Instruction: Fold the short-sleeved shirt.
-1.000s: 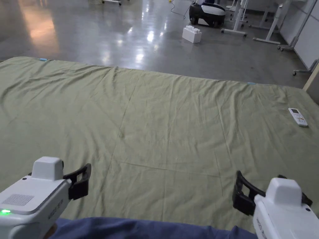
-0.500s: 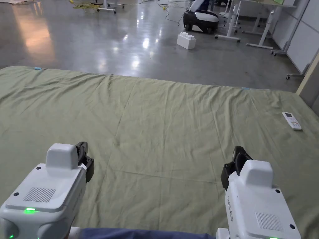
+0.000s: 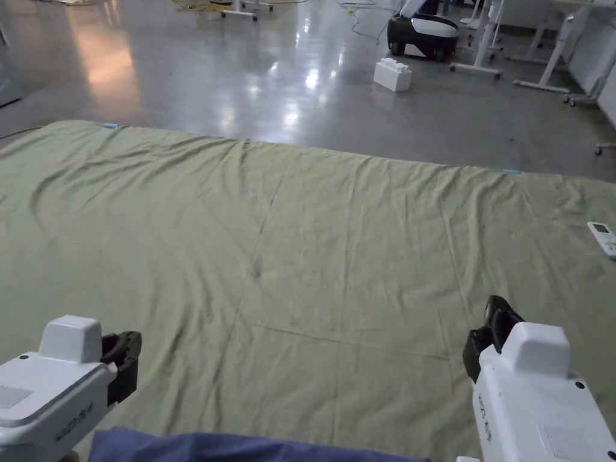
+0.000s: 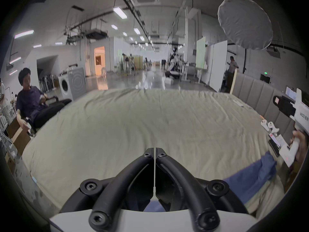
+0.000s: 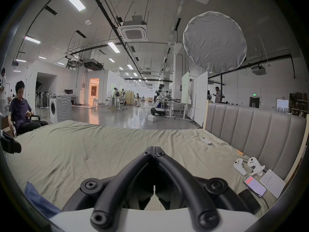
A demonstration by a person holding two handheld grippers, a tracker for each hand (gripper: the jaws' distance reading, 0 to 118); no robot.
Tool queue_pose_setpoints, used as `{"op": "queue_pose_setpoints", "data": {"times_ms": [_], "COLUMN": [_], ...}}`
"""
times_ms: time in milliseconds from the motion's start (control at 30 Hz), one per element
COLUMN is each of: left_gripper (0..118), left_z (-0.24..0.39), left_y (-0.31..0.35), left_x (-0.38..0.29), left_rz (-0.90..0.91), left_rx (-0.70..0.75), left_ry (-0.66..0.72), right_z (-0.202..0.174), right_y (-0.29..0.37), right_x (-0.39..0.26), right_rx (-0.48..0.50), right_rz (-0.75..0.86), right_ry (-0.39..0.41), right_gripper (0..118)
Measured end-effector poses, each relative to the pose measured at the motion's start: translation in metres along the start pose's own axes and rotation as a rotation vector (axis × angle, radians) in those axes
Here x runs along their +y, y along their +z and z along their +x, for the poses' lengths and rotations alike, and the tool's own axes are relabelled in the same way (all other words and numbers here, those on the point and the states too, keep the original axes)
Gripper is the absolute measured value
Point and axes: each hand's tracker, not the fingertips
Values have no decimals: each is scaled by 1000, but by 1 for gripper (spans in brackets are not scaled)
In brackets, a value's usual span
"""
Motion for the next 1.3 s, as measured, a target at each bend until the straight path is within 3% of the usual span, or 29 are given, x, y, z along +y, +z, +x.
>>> {"op": "queue_pose_setpoints", "data": {"times_ms": [133, 167, 200, 233, 267, 333, 367, 633, 733, 800, 1067, 1133, 1200, 1233, 1300], "left_gripper": [2, 9, 21, 42, 71, 97, 100, 100, 100, 99, 96, 82, 41, 26, 25], "left_z": [-37, -48, -56, -72, -82, -95, -102, -140, -143, -141, -106, -108, -112, -113, -111], "left_y": [-1, -2, -3, -11, -15, -23, -28, -73, -73, -78, -85, -84, -84, -85, -87], "left_x": [-22, -27, -31, -37, -43, -54, -60, -116, -121, -121, -110, -107, -108, -109, -114], "left_rz": [-145, -182, -214, -246, -275, -332, -346, -530, -428, -462, -474, -474, -475, -475, -485], "left_rx": [-68, -110, -134, -171, -203, -266, -286, -533, -610, -633, -671, -655, -598, -562, -592], "left_ry": [75, 113, 144, 182, 217, 276, 308, 599, 620, 653, 485, 476, 463, 461, 492], "right_z": [-4, -5, -7, -8, -9, -13, -14, -20, -21, -22, -29, -31, -31, -32, -33], "right_y": [-2, -2, -2, -2, -2, -2, -2, 0, 0, 1, -1, -1, -1, -2, -2], "right_x": [-8, -10, -11, -13, -14, -17, -18, -25, -26, -27, -31, -32, -33, -33, -34], "right_rx": [15, 20, 24, 31, 34, 40, 42, 52, 50, 50, 57, 59, 61, 61, 61], "right_rz": [-27, -35, -42, -48, -55, -67, -73, -113, -122, -127, -153, -159, -161, -162, -166], "right_ry": [11, 16, 16, 18, 21, 26, 28, 42, 46, 45, 35, 38, 36, 35, 33], "right_gripper": [0, 0, 0, 0, 0, 1, 0, 0, 1, 0, 1, 0, 1, 0, 1]}}
